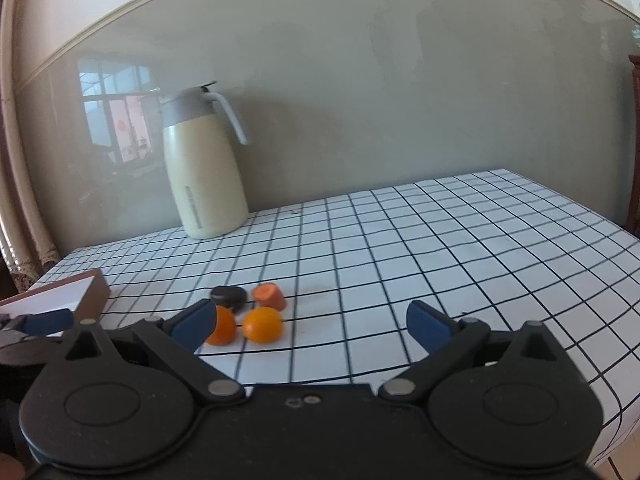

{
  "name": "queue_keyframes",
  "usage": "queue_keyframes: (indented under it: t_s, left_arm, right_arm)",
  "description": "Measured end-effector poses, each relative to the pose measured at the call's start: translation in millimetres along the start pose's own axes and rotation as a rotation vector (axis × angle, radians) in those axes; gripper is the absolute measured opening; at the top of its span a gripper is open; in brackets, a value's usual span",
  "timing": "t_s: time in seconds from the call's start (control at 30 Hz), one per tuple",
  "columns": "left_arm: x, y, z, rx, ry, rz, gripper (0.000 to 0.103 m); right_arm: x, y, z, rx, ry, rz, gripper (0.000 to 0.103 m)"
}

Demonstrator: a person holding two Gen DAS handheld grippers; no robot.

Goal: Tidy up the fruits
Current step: 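Move both open grippers back toward the remaining fruits, then lower the left gripper toward the mandarin and the right toward the small orange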

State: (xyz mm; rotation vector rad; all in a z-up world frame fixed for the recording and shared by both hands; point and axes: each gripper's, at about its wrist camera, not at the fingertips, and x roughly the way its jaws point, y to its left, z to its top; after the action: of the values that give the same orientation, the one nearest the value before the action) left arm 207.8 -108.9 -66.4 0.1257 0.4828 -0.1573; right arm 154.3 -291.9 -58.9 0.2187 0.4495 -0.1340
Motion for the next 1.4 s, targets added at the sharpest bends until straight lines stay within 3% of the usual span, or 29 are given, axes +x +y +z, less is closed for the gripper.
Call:
queue_keyframes:
  t_s: [0.17,0.23,0.47,0.6,0.87,1.4]
  left_arm:
    - [23.8,-17.4,3.9,-0.007,0.004,-0.014,0.102]
    - [35.0,-20.4,4.5,-0.02,0.02,-0.014,0.092]
    - [59.9,-24.5,-0.2,-0.054,0.065,-0.029,0.09]
    - [67.3,-27.8,-1.2,-0.054,0.085,-0.04,0.077]
    - [66.7,-22.5,-2.3,-0.045,0.077,-0.01,0.078]
    - [47.9,28.5,-8.0,-0.079,0.02,0.08,0.078]
  right_arm:
    - [8.9,-14.6,-0.6,0.022,0.007,-0.017,0.095]
    - [11.0,-19.8,-0.9,0.032,0.009,-0.018,0.095]
    - [17.1,-25.6,-2.4,0.042,0.013,-0.012,0.095]
    - [19.2,-25.6,-1.7,0.046,0.011,-0.008,0.095]
    - [35.1,-14.9,0.3,0.026,0.027,0.001,0.095]
    - [69.3,19.8,-2.6,-0.007,0.076,0.05,0.092]
